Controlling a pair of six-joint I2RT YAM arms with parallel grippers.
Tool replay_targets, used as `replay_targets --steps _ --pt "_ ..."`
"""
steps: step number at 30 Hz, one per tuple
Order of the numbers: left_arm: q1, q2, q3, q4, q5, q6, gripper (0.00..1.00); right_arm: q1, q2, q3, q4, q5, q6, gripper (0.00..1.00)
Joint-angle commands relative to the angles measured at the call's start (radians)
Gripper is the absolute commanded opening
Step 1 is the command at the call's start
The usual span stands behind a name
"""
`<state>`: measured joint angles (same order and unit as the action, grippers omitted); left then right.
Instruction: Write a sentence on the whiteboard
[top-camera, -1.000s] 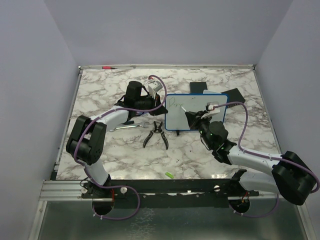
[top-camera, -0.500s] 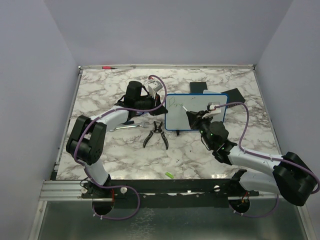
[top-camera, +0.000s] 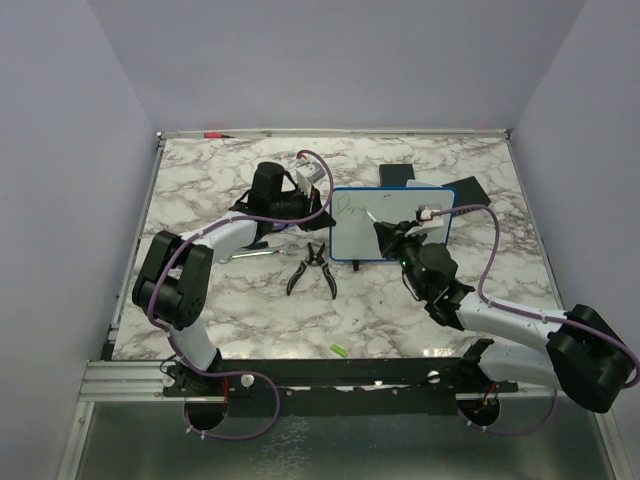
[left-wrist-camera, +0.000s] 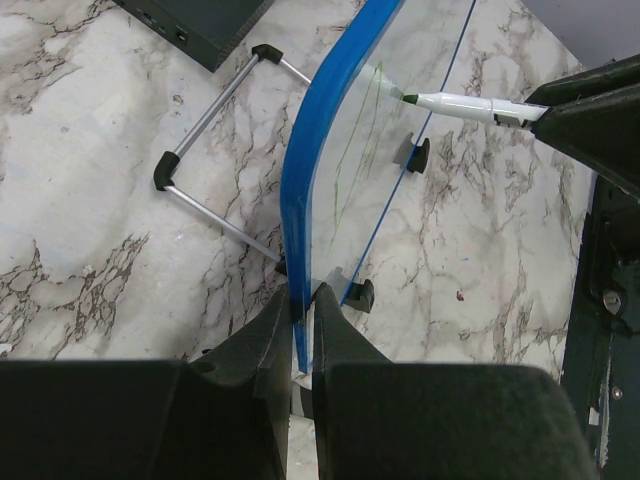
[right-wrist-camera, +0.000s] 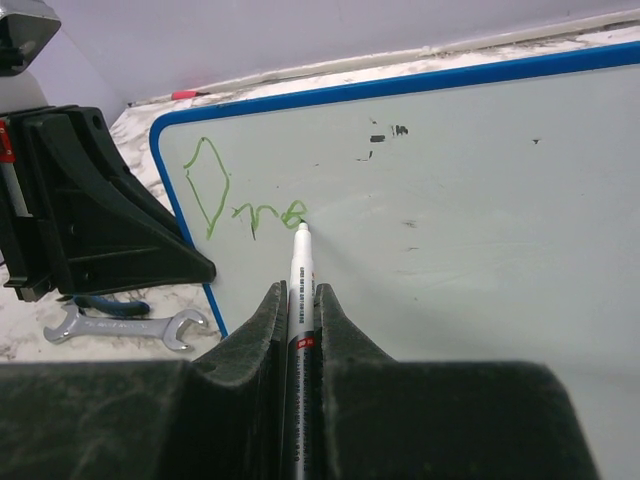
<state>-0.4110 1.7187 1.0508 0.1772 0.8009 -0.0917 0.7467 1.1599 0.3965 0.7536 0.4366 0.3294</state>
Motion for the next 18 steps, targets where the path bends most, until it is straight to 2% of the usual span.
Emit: replay_targets --steps 1,5,11,18 --pt "-0.014 0.006 0.0 -0.048 -0.042 0.029 0.0 -0.005 -0.008 -0.018 -0.05 0.083 0.002 0.01" --pt "-0.014 0.006 0.001 -0.048 -0.042 0.029 0.0 -0.006 -0.012 -0.015 -0.051 0.069 -0.006 0.01" --pt "-0.014 0.005 0.001 -0.048 -0.055 0.026 0.0 -0.005 -0.086 -0.046 -0.019 -0.047 -0.043 0.01" --pt "-0.015 0.005 0.002 -0.049 -0.055 0.026 0.0 -0.006 -0.153 -0.047 -0.087 0.016 -0.04 0.01"
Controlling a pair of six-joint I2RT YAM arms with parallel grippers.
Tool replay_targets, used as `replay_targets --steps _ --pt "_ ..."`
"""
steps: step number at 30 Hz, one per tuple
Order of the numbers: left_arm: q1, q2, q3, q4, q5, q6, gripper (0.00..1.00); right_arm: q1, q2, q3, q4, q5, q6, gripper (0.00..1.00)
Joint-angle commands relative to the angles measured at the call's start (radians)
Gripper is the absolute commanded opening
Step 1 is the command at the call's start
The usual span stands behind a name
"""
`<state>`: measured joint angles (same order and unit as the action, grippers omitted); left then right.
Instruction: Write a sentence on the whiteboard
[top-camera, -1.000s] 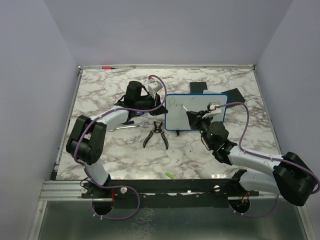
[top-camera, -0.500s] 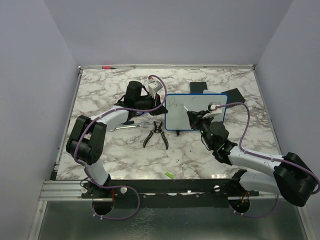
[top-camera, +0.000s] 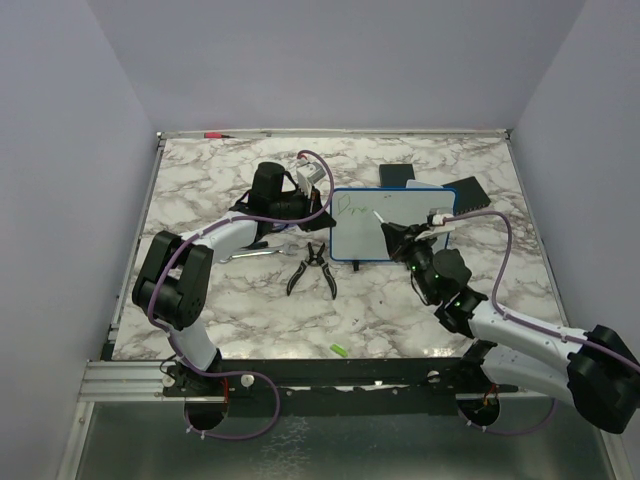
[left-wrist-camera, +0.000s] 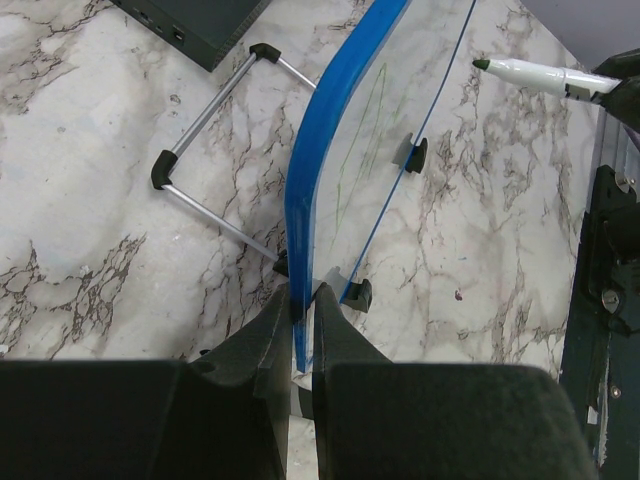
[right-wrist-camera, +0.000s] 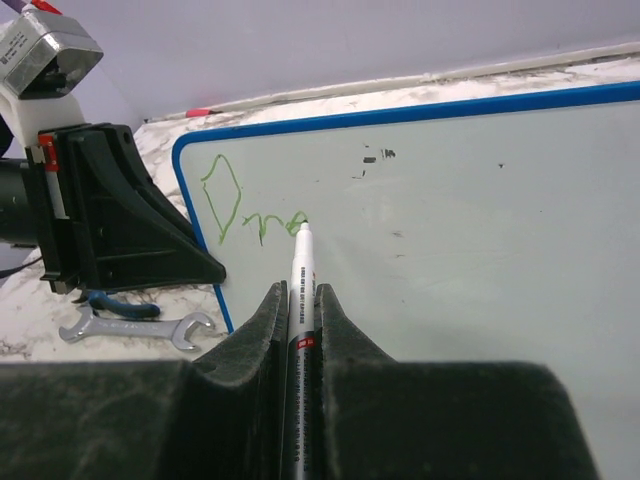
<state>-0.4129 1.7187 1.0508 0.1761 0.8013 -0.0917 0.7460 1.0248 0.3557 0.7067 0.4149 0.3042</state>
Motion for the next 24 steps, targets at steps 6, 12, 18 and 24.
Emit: replay_targets --steps 6,12,18,24 --pt "-0.014 0.003 0.0 -0.048 -0.054 0.026 0.0 -0.004 0.001 0.003 -0.035 0.044 -0.026 0.01" --pt "-0.014 0.0 -0.002 -0.048 -0.051 0.028 0.0 -0.005 0.033 0.014 -0.012 0.038 -0.029 0.01" --pt "-0.014 0.0 -0.002 -0.047 -0.05 0.028 0.0 -0.005 0.054 0.02 0.009 0.04 -0.035 0.01" --pt "-0.014 -0.001 -0.002 -0.048 -0.05 0.029 0.0 -0.004 0.066 0.026 0.025 0.042 -0.043 0.01"
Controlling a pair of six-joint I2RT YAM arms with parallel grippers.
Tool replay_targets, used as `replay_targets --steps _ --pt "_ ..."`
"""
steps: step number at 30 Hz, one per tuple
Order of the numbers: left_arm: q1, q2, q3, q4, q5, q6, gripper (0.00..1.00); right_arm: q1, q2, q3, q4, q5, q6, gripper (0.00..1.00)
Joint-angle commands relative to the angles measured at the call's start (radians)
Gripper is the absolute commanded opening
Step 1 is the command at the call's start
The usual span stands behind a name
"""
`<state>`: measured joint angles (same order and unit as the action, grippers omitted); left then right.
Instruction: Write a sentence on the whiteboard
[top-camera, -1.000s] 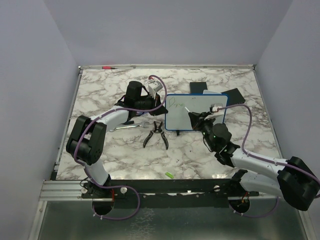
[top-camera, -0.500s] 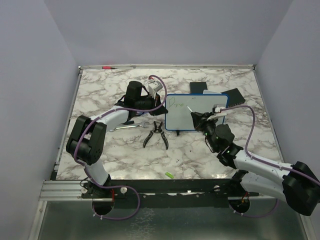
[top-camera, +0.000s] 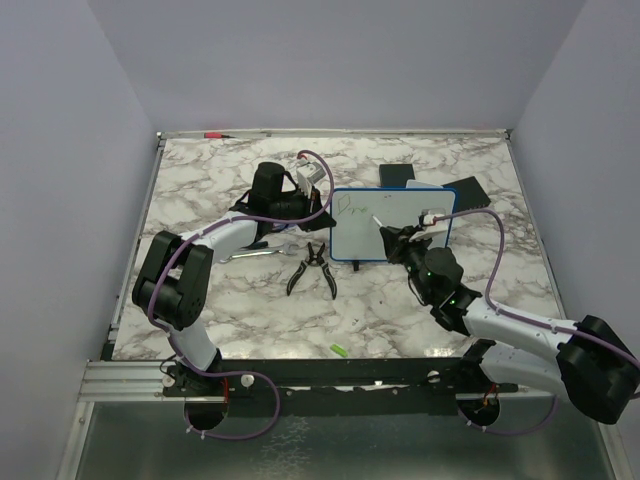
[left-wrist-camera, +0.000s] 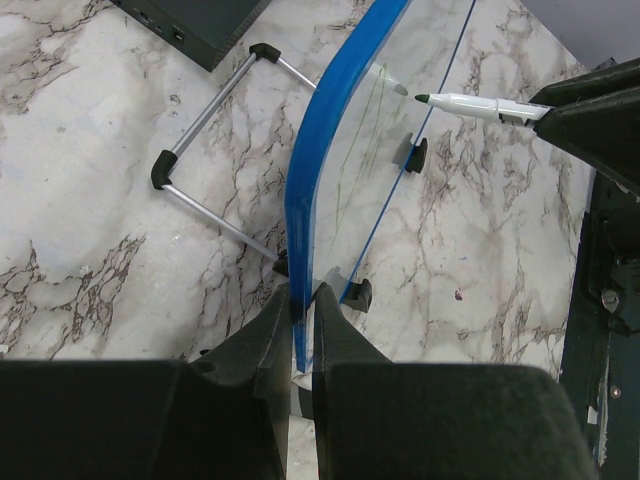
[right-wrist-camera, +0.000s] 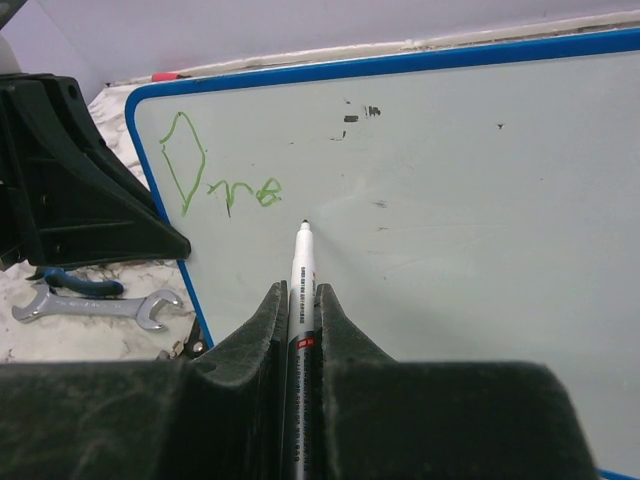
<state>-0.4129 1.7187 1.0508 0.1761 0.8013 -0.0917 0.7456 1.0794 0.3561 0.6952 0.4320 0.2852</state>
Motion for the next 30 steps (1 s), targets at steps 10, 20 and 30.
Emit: replay_targets --steps 10,20,30 --pt "-0.015 0.0 -0.002 -0.048 -0.048 0.029 0.0 -0.004 0.018 0.032 0.052 0.036 -0.034 0.01" --pt "-0.017 0.001 -0.002 -0.048 -0.048 0.029 0.0 -0.004 0.047 0.039 0.036 0.035 -0.026 0.01" --pt "-0.018 0.004 -0.001 -0.048 -0.049 0.03 0.0 -0.005 0.086 0.062 0.068 0.014 -0.027 0.01"
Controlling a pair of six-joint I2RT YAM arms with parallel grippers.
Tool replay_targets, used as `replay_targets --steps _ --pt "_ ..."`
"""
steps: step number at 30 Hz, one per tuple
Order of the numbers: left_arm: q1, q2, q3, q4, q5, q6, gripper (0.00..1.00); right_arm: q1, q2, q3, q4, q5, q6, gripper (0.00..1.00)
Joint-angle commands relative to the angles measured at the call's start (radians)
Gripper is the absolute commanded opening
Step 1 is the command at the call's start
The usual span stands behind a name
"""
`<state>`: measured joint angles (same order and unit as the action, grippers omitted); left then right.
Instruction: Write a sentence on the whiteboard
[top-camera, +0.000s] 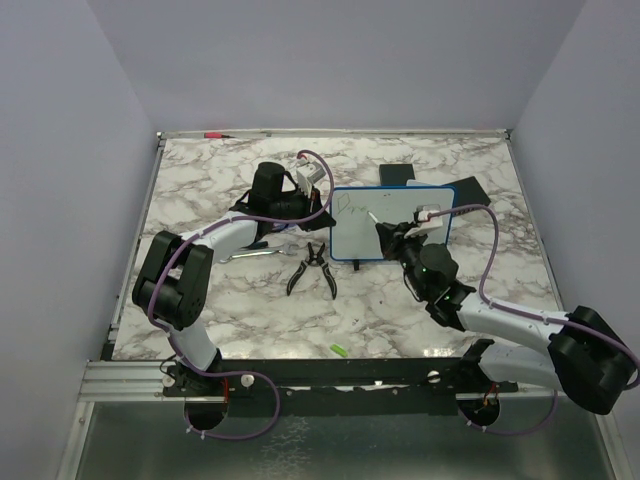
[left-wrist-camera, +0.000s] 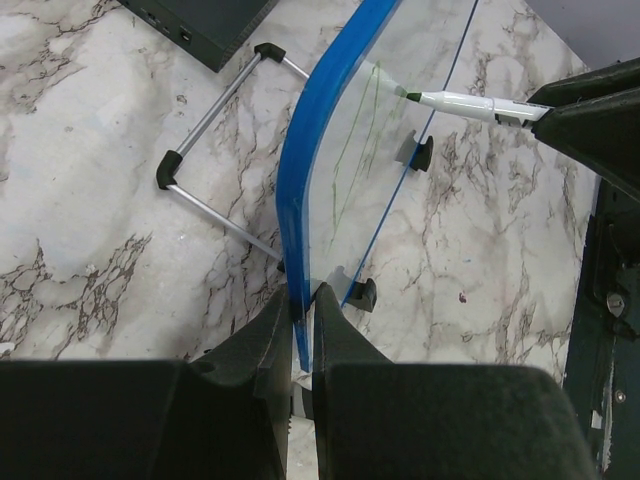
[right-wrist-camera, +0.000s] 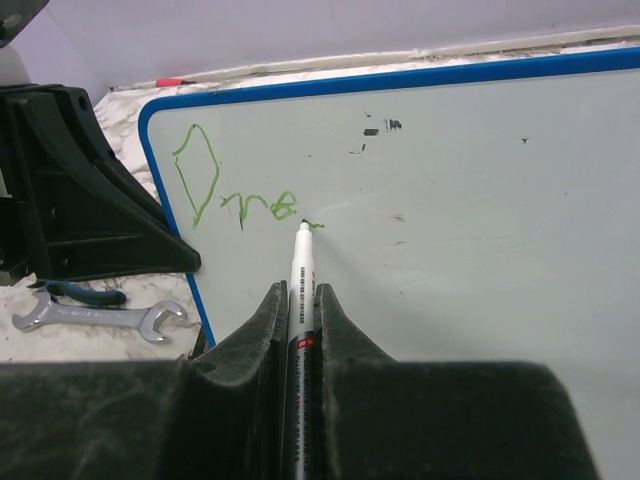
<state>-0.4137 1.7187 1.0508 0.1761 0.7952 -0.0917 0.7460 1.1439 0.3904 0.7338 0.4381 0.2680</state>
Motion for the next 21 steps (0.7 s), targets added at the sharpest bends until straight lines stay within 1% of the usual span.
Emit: replay_targets --steps 1,11,17,21 --pt "-0.017 0.004 0.0 -0.049 -0.042 0.03 0.0 -0.004 0.021 0.028 0.035 0.009 -0.01 0.01" --pt "-0.017 0.004 0.0 -0.049 -0.042 0.03 0.0 -0.004 -0.019 0.009 0.076 0.078 -0.009 0.01" --pt "-0.018 0.005 0.0 -0.047 -0.042 0.03 0.0 -0.004 -0.027 0.005 0.052 0.113 -0.005 0.01" --pt "-0.018 0.004 0.0 -0.048 -0.042 0.031 0.0 -0.004 -0.023 0.001 0.035 0.106 0.006 0.01"
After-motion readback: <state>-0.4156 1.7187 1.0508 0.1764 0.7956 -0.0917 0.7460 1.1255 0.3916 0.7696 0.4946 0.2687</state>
